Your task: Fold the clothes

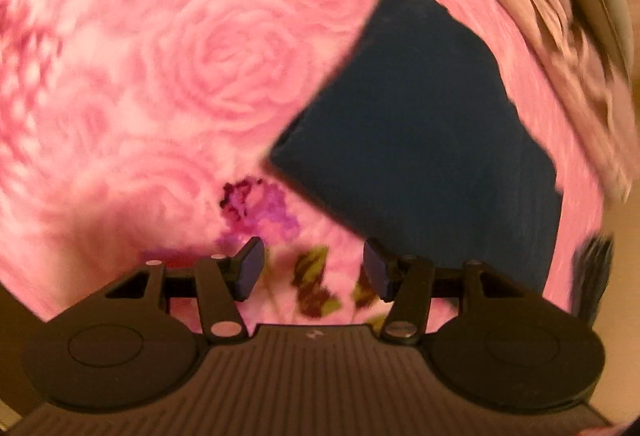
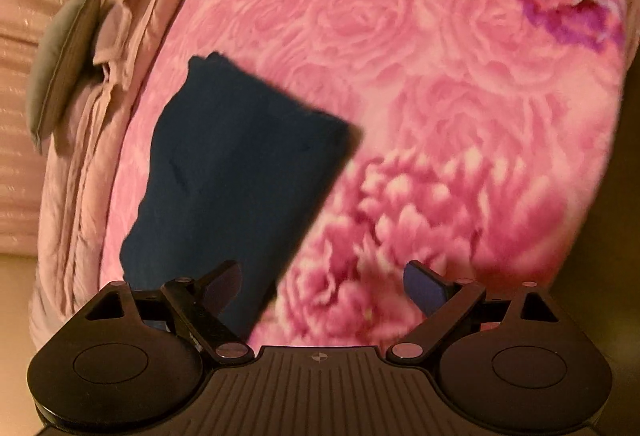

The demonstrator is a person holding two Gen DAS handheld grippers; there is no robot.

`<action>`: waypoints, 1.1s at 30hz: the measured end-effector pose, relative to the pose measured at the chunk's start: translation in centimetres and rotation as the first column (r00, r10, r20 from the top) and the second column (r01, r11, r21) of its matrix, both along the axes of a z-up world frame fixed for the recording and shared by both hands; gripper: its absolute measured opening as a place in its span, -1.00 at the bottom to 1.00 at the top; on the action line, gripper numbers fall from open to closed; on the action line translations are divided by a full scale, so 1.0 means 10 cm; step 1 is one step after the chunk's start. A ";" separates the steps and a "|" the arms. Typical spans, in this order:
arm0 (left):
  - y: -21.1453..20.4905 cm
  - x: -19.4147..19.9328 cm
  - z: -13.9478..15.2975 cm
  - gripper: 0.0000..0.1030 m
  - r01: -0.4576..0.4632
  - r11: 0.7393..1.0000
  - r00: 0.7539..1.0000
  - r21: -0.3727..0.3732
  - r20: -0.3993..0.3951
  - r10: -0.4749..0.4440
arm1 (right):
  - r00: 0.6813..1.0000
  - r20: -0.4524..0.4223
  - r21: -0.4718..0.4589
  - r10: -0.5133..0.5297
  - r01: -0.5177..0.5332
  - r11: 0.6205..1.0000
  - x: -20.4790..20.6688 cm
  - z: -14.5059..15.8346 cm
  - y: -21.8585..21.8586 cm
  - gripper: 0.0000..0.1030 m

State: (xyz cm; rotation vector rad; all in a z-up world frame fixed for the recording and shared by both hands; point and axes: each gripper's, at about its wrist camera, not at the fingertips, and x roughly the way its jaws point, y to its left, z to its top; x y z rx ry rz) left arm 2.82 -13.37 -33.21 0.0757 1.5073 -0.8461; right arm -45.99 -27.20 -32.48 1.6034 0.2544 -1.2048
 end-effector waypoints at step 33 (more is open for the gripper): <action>0.30 -0.40 -0.30 -0.87 -0.128 0.989 0.988 -0.076 -0.091 0.121 | 0.991 -0.099 -0.195 0.093 -0.111 0.975 -0.41 -0.24 -1.06 -0.86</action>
